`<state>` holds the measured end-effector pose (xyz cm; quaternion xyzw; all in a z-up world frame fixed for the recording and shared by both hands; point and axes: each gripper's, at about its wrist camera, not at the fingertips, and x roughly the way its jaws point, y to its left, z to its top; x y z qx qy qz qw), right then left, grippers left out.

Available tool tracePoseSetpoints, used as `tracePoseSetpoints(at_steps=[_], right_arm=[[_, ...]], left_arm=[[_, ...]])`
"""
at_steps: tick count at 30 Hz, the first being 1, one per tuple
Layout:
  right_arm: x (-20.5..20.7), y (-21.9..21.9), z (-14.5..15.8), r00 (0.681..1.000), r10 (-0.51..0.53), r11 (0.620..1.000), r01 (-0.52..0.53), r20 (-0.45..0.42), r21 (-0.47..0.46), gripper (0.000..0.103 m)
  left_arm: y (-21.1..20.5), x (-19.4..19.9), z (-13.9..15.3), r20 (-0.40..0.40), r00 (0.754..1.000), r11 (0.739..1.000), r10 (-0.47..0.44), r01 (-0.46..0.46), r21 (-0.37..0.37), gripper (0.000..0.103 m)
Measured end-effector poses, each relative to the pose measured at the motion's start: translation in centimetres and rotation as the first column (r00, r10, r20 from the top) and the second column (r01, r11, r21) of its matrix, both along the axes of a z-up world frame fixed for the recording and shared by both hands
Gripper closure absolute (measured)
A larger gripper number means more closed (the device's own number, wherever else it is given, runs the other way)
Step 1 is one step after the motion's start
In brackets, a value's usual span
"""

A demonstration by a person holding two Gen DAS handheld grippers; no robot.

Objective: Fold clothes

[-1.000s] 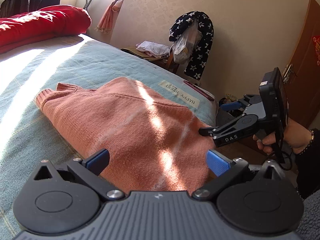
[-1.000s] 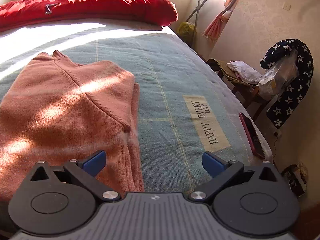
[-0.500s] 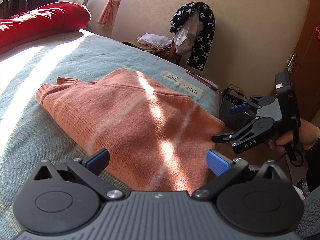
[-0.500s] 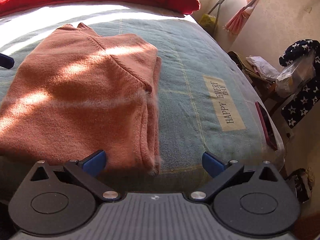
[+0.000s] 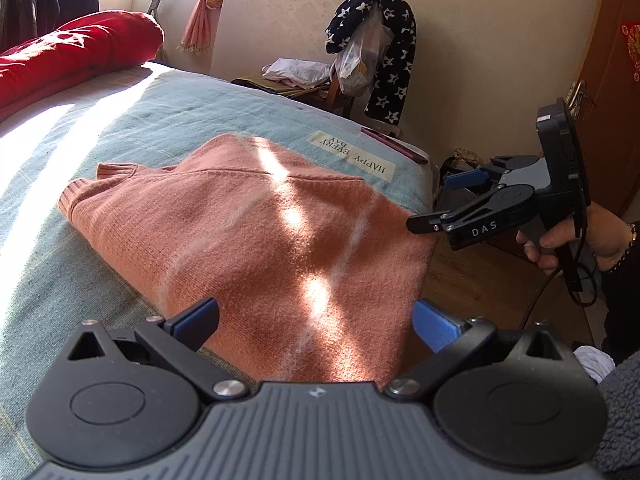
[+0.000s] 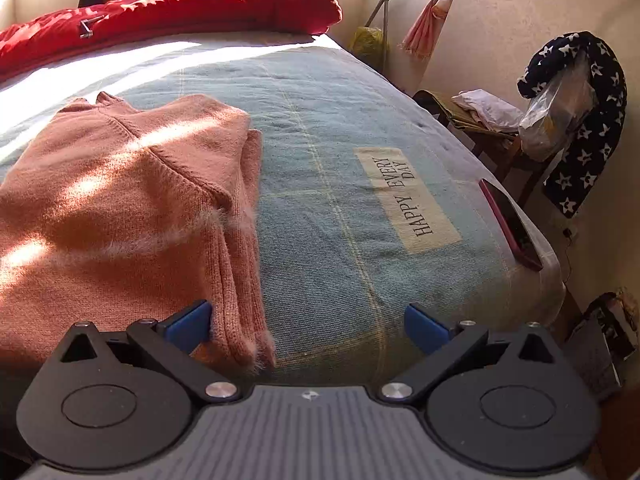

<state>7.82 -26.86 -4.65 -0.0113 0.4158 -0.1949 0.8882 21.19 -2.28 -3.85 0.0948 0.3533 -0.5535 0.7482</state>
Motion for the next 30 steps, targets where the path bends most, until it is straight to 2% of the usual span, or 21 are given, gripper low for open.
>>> tracePoseSetpoints(at_steps=[4,7,10,15,18,24,30], right_arm=[[1.7,0.5,2.5,0.995,0.049,0.998,-0.045,0.082,-0.05,0.0],[4.6,0.5,3.1,0.992,0.07,0.995,-0.063,0.102,-0.073,0.0],[6.9,0.4,2.0,0.993,0.09,0.994,-0.085,0.07,-0.073,0.0],[7.7,-0.6,-0.8,0.999,0.036,0.999,-0.036,0.021,0.005,0.0],[7.3,-1.1,-0.9,0.999,0.002,0.998,-0.004,0.038,0.055,0.0],[7.3,-0.4,-1.1,0.999,-0.02,0.999,0.019,0.036,0.042,0.0],[7.0,-0.4,-1.3,0.999,-0.029,0.998,0.026,0.041,0.063,0.0]], left_arm=[[0.3,0.4,-0.1,-0.008,0.999,0.999,0.039,-0.039,-0.003,0.001],[0.7,0.3,-0.1,-0.008,0.998,0.999,0.054,-0.054,-0.003,0.001],[1.4,0.3,-0.2,-0.009,0.997,0.997,0.081,-0.081,0.009,0.001],[2.6,1.3,-0.5,-0.025,0.992,0.992,0.124,-0.123,0.029,0.001],[1.8,2.3,0.2,-0.014,0.994,0.994,0.104,-0.104,0.012,0.001],[-1.7,3.8,1.8,0.044,0.997,0.997,0.064,-0.062,-0.041,0.001],[-4.3,4.0,0.9,0.039,0.999,0.998,-0.011,0.013,-0.058,0.001]])
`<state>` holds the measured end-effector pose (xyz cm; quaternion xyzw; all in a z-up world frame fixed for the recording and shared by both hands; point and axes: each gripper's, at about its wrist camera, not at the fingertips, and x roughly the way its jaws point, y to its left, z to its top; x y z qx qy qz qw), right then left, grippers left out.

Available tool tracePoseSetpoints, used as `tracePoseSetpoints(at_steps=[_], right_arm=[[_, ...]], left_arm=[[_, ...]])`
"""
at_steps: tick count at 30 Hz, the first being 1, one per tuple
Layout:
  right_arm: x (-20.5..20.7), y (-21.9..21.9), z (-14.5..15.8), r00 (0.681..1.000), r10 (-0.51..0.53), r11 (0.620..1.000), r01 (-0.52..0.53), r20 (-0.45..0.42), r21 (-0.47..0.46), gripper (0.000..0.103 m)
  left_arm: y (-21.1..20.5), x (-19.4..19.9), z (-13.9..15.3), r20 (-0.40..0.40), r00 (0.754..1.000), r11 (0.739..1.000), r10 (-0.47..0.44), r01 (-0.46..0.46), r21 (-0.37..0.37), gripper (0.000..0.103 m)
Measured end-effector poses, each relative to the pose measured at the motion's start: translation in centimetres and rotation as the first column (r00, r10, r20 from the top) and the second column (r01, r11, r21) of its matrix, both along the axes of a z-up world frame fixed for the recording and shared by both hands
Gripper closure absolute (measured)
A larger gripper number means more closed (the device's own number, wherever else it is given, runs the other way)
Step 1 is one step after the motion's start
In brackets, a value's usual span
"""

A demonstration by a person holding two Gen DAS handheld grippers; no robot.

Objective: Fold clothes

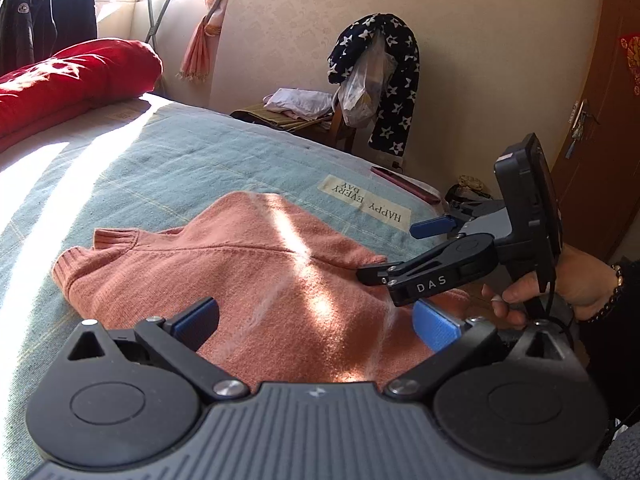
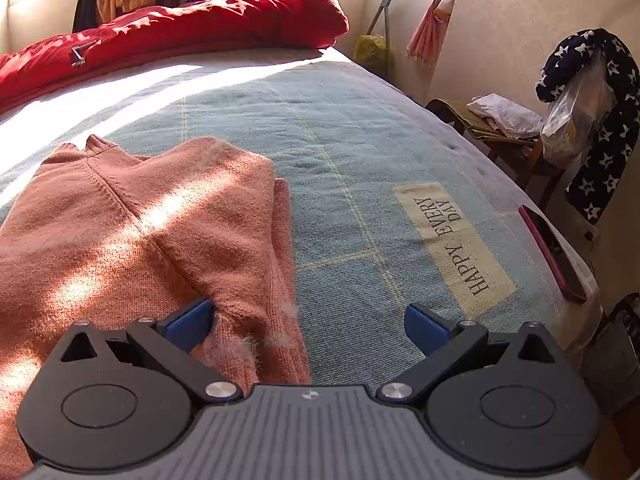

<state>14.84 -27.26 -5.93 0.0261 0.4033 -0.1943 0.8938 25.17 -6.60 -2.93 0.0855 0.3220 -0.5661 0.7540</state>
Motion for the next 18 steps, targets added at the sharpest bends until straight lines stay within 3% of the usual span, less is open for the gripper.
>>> tracePoseSetpoints(at_steps=[3,18], right_arm=[[0.0,-0.1,-0.1,1.0,-0.002,1.0,0.002,0.003,0.012,0.0],[0.0,-0.4,0.8,0.998,0.059,0.998,-0.06,0.02,0.031,0.0]], left_arm=[[-0.7,0.6,-1.5,-0.041,0.999,0.999,0.002,0.0,0.038,0.001],[0.3,2.4,-2.7,-0.175,0.984,0.998,0.032,-0.041,-0.05,0.001]])
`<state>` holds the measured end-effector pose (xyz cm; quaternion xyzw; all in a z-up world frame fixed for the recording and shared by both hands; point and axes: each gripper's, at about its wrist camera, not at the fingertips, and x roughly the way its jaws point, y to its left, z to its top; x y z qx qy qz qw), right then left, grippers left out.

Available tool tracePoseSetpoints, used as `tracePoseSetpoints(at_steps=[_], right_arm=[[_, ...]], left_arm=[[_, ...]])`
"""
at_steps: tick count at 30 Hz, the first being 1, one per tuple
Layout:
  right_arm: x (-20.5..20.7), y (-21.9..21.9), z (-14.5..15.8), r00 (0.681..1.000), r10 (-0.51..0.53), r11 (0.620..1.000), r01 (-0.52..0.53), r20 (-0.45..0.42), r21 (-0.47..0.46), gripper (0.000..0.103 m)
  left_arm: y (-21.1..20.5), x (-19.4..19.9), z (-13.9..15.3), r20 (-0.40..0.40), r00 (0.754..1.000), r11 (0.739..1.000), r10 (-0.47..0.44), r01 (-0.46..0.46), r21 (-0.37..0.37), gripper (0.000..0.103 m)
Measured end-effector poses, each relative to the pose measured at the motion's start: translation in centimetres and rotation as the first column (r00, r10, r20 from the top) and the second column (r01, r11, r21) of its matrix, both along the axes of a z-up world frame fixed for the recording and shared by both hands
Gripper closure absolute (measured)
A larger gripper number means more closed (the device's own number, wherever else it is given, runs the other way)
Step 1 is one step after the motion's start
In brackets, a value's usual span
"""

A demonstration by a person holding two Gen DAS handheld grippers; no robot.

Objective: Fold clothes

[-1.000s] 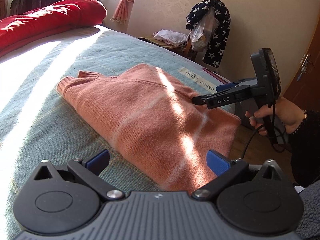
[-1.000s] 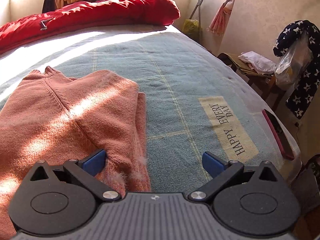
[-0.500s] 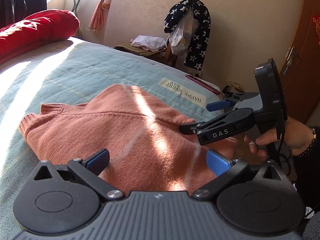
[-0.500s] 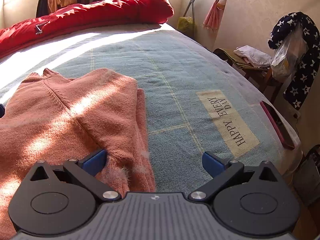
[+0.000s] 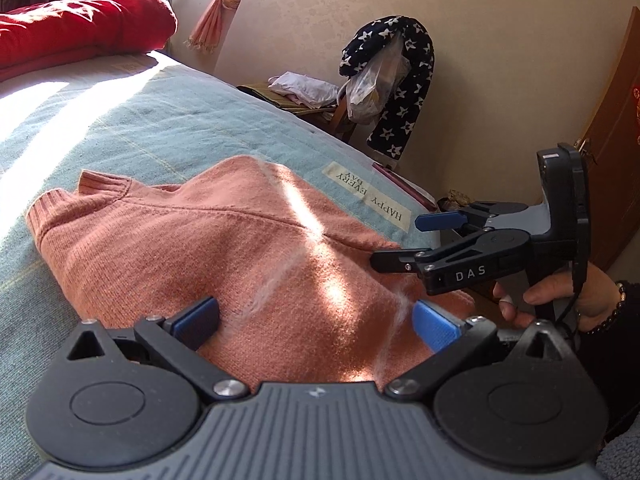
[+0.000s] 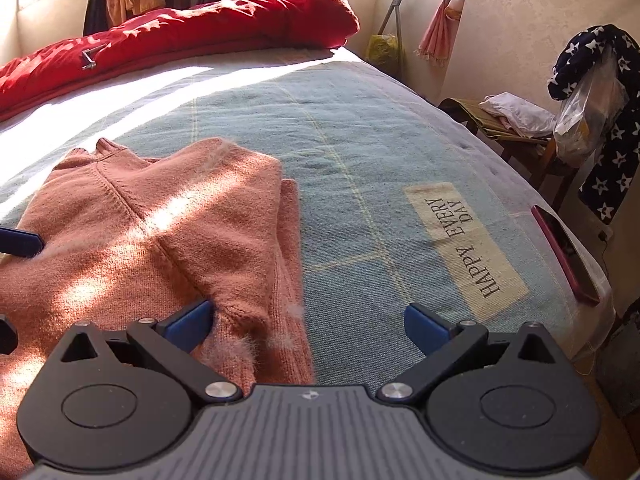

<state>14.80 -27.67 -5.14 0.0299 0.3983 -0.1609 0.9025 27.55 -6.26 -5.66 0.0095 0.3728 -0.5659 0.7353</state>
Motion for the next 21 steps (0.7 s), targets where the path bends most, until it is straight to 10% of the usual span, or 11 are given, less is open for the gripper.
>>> tracePoseSetpoints(at_steps=[6,11,21], right_arm=[[1.0,-0.7,3.7,0.981,0.135,0.981,-0.152,0.141,0.12,0.0],[3.4,-1.1,3.0,0.942,0.242,0.873,-0.316,0.233,0.372,0.0],[4.0,-3.0,-0.3,0.959,0.205,0.801,-0.279,0.196,0.529,0.0]], left_arm=[[-0.3,-0.7,-0.2,0.04,0.999,1.0,0.017,-0.018,0.015,0.001],[-0.3,-1.0,-0.3,0.057,0.998,0.999,0.03,-0.031,0.013,0.001],[-1.5,-0.9,-0.4,0.075,0.995,0.997,0.063,-0.065,0.029,0.001]])
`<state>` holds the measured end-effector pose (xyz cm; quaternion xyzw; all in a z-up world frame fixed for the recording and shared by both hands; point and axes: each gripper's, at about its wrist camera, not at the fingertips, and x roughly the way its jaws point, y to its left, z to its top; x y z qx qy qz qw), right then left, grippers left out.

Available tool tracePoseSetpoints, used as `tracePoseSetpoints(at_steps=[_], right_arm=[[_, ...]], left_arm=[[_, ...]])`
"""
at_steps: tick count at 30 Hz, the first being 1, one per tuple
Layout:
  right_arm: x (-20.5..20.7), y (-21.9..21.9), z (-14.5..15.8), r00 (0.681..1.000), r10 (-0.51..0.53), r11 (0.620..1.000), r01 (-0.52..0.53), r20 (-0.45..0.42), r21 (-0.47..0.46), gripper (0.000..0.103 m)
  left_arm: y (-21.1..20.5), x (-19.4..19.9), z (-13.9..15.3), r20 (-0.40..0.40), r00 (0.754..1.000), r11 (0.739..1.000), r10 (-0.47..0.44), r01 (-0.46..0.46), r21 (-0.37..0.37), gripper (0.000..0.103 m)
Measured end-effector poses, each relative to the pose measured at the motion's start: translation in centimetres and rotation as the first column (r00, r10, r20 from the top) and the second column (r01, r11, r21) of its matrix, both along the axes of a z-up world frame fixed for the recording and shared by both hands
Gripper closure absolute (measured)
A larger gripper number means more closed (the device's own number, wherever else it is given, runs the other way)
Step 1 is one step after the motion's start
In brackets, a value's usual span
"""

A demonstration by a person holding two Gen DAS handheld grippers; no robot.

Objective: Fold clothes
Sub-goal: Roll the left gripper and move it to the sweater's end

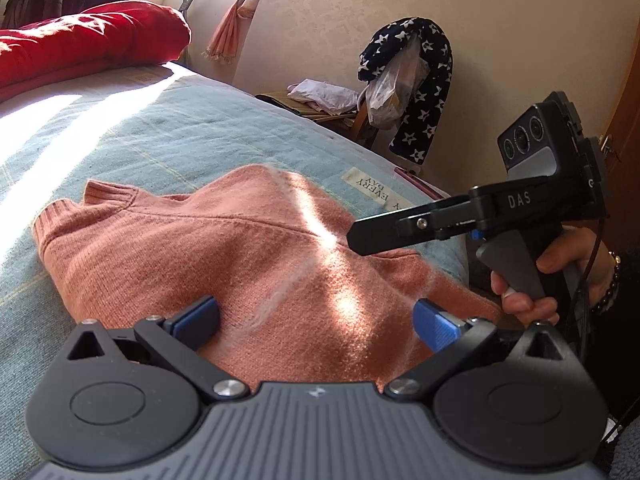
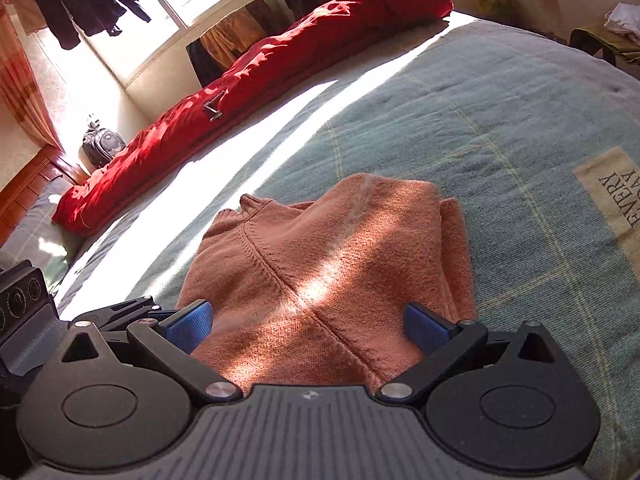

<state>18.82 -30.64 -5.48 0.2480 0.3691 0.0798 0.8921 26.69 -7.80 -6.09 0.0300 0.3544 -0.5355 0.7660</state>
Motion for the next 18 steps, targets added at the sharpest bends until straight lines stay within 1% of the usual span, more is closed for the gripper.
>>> tracePoseSetpoints(at_steps=[3,5,8,10,12,14,18], right_arm=[[-0.2,-0.1,0.0,1.0,0.005,1.0,-0.005,0.01,0.006,0.0],[-0.5,-0.4,0.4,1.0,0.002,1.0,-0.003,0.027,0.021,0.0],[-1.2,-1.8,1.1,0.999,-0.028,1.0,0.028,0.042,0.004,0.0],[-1.6,-2.9,1.4,0.997,-0.056,0.998,0.056,0.046,-0.002,0.0],[-1.7,-4.4,1.0,0.995,-0.091,0.996,0.09,0.038,0.027,0.0],[-1.7,-5.5,0.2,0.994,-0.111,0.992,0.11,0.014,0.056,0.0],[-1.3,-6.4,-1.3,0.995,-0.094,0.993,0.096,-0.035,0.062,0.0]], left_arm=[[-0.1,0.0,0.3,-0.006,1.0,1.0,0.02,-0.02,0.001,0.001],[0.3,-0.1,1.0,-0.032,0.998,0.998,0.054,-0.054,0.008,0.001],[2.0,-0.4,2.5,-0.054,0.991,0.992,0.125,-0.127,-0.022,0.001],[3.4,-0.4,2.9,-0.067,0.981,0.982,0.185,-0.187,-0.034,0.001],[4.6,-0.2,2.7,-0.101,0.963,0.967,0.25,-0.253,-0.019,0.001],[5.5,0.2,2.1,-0.142,0.938,0.948,0.315,-0.318,0.007,0.001],[6.2,0.4,0.6,-0.223,0.896,0.922,0.384,-0.385,0.038,0.001]])
